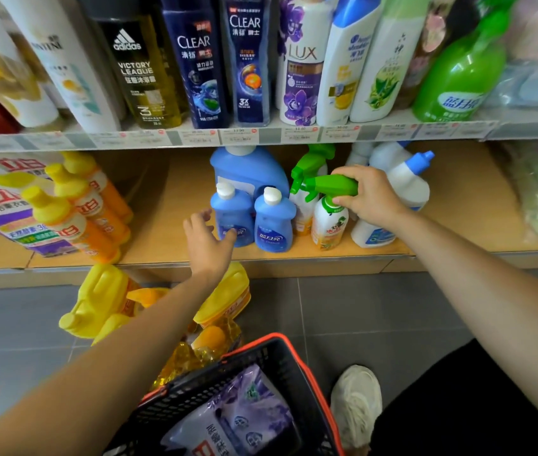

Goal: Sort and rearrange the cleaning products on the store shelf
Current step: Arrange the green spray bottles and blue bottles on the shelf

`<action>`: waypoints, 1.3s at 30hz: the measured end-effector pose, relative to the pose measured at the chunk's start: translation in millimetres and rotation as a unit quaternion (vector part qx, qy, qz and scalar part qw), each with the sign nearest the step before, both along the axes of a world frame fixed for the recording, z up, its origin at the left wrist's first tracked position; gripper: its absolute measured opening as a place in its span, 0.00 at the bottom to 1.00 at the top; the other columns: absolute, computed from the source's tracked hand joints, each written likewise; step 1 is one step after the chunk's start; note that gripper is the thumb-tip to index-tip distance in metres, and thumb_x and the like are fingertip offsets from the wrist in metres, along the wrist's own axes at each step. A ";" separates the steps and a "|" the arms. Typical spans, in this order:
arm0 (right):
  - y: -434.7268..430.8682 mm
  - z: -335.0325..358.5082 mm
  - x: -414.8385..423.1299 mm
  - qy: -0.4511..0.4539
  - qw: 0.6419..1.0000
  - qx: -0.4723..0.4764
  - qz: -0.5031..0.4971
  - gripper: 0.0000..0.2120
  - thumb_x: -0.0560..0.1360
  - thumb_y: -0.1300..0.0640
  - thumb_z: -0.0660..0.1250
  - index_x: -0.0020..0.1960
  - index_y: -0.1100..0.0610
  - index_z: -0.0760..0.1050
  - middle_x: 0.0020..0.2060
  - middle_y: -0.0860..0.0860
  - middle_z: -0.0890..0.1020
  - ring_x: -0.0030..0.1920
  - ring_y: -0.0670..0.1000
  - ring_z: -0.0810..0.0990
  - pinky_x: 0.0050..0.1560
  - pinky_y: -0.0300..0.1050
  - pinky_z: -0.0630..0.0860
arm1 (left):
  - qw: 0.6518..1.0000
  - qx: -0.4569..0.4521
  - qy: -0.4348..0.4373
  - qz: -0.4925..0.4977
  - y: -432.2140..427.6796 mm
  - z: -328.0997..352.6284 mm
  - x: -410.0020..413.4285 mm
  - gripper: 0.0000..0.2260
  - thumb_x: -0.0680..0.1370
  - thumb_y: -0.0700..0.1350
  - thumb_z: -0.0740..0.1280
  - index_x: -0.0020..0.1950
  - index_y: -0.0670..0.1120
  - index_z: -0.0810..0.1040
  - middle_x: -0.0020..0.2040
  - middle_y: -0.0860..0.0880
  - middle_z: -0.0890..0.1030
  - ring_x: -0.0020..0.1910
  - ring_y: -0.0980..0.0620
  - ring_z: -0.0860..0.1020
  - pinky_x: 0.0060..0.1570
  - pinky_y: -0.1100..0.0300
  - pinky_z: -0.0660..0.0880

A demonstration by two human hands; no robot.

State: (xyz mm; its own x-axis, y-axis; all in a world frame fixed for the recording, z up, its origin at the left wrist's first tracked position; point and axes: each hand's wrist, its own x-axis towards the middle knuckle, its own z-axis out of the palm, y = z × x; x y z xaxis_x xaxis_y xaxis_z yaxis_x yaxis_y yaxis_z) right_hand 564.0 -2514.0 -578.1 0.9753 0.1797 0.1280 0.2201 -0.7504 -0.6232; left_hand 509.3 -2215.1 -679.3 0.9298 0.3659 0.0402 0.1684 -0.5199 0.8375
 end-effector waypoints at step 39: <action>16.0 -13.8 -6.0 0.012 0.999 0.044 0.004 0.22 0.71 0.59 0.77 0.63 0.52 0.76 0.55 0.53 0.82 0.54 0.53 0.80 0.56 0.55 0.78 | 0.956 0.077 -0.111 -0.261 -75.9 84.0 68.6 0.20 0.78 0.37 0.65 0.71 0.43 0.76 0.61 0.43 0.81 0.57 0.43 0.80 0.57 0.46 0.77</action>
